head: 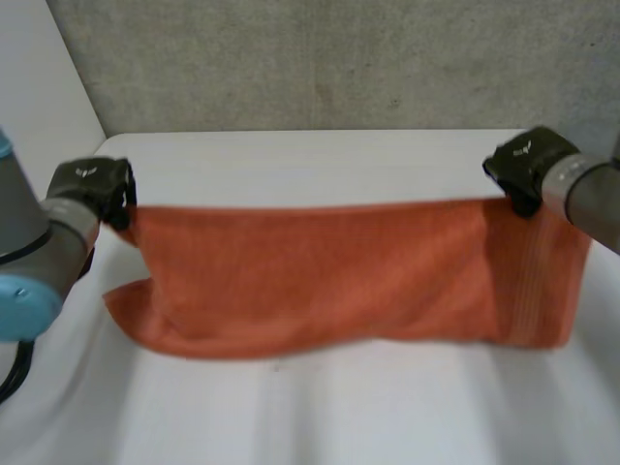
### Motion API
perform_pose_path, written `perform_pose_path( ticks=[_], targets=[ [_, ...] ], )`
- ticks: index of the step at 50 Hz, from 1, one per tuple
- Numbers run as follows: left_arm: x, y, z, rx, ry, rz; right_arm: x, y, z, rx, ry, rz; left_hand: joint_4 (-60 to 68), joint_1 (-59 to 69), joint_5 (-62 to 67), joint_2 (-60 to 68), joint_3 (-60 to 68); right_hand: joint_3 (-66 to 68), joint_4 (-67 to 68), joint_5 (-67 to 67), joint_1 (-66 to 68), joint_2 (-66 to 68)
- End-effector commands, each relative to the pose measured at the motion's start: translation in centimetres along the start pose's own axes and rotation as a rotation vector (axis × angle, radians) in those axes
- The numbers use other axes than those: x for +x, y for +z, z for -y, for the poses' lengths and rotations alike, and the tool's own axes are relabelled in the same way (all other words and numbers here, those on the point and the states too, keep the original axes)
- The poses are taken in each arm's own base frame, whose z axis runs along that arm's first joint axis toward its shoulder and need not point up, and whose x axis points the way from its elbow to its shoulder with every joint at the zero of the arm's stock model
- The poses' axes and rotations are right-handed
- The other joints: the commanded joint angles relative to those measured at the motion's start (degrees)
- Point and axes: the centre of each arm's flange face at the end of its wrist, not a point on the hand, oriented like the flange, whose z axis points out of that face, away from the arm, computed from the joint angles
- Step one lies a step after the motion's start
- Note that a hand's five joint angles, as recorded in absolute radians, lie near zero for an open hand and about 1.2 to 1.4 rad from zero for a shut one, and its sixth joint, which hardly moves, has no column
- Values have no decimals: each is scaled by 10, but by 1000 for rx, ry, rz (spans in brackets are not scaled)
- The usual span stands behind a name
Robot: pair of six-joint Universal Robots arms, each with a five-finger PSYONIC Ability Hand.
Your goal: Fold the laundry
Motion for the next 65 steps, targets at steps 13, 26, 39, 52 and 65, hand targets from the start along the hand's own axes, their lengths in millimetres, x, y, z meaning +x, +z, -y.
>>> perform_pose_path(
  ticks=[13,26,39,52,65],
  targets=[
    [-23,5,164,873,-11,213,76,-31,101,627,69,-610,103,117,106,102,103,120,116,131,236,122],
    [1,9,25,446,41,114,-28,-3,1,257,108,-181,103,117,106,102,103,120,116,131,236,122],
    [13,8,-47,231,62,68,-102,35,-78,117,244,86,103,117,106,102,103,-110,-113,-98,6,-107],
    [12,3,-50,218,63,69,-76,41,-103,95,419,-15,103,117,106,102,103,-300,-303,-289,-184,-298],
    [10,3,-50,215,64,73,-52,38,-131,-54,617,10,103,117,106,102,103,-67,-70,-55,50,-64]
  ],
)
